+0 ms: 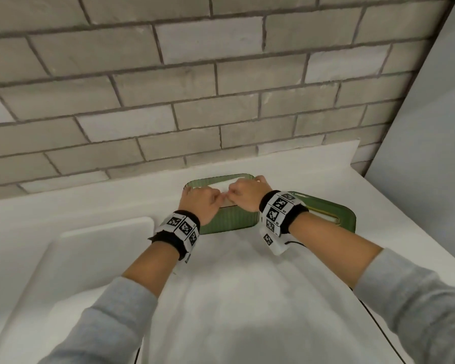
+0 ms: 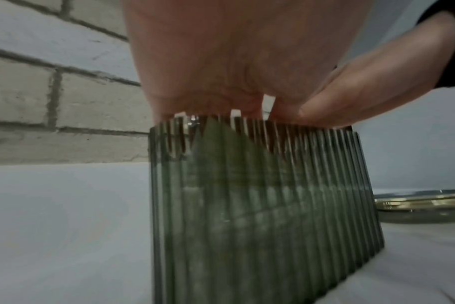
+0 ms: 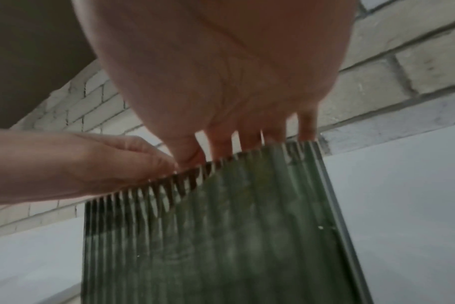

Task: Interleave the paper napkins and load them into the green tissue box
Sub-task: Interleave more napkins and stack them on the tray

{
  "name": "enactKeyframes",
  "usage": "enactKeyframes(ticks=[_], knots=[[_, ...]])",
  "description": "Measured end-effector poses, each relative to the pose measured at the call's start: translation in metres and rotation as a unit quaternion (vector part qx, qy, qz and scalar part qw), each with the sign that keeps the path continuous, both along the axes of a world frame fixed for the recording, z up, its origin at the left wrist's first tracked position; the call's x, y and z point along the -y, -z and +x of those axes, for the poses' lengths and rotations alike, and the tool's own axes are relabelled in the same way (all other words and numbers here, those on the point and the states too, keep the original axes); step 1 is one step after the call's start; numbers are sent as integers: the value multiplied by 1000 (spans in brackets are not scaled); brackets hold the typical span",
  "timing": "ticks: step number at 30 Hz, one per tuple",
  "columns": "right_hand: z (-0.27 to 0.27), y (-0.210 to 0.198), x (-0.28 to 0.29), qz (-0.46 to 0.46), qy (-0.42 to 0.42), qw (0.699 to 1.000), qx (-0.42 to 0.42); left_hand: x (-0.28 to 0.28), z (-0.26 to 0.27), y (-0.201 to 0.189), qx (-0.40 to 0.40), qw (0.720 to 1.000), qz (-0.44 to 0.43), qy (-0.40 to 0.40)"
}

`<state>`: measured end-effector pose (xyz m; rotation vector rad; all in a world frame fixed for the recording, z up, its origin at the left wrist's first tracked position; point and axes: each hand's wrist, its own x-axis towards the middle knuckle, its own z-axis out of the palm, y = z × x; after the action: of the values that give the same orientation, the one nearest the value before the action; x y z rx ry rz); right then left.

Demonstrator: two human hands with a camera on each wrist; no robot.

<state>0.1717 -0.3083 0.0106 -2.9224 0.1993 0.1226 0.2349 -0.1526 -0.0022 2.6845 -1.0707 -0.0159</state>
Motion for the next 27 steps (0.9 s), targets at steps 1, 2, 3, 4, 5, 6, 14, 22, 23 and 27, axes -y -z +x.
enactKeyframes(ticks=[1, 2, 3, 4, 5, 6, 14, 22, 23, 27], knots=[[0, 3, -1, -17, -4, 999, -38, 1, -2, 1, -17, 999, 27, -3], [-1, 5, -1, -37, -5, 998, -54, 0, -3, 1, -33, 999, 35, -9], [-4, 5, -2, -56, -2, 997, -56, -2, -5, 0, -44, 998, 32, -14], [-7, 3, -2, -64, 1, 997, -51, -4, -7, -3, -48, 998, 23, -16], [-11, -1, -3, -58, 4, 998, -41, -6, -10, -7, -46, 999, 9, -15], [-17, -6, -3, -40, 7, 999, -17, -10, -14, -11, -38, 999, -19, -11], [-141, -8, 6, 41, 4, 998, -57, -70, -102, 24, -114, 991, -56, 28], [-164, 48, 0, 97, 152, 977, -114, -69, -147, 40, -127, 966, 209, -85], [-160, 48, -10, 106, 148, 976, -121, -67, -149, 41, -136, 964, 215, -78], [-140, 52, -40, 116, 108, 977, -144, -63, -152, 40, -171, 966, 186, -52]])
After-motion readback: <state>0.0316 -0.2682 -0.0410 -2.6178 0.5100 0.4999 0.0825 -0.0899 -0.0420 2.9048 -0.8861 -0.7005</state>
